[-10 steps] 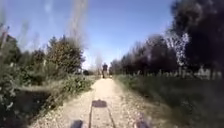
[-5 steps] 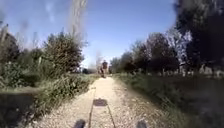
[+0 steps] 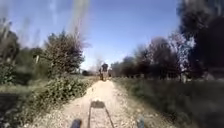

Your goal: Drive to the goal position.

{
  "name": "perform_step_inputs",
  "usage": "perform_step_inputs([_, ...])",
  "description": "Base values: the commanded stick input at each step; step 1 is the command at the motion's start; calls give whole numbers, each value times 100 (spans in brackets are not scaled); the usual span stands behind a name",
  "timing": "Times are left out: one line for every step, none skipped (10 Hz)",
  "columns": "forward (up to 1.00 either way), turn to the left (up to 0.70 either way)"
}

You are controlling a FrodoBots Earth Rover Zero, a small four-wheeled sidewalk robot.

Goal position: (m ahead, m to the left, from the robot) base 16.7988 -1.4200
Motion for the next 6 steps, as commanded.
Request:
perform_step_inputs([70, 0])
perform_step_inputs([70, 0])
perform_step_inputs([70, 0])
perform_step_inputs([70, 0])
perform_step_inputs([70, 0])
perform_step_inputs([70, 0])
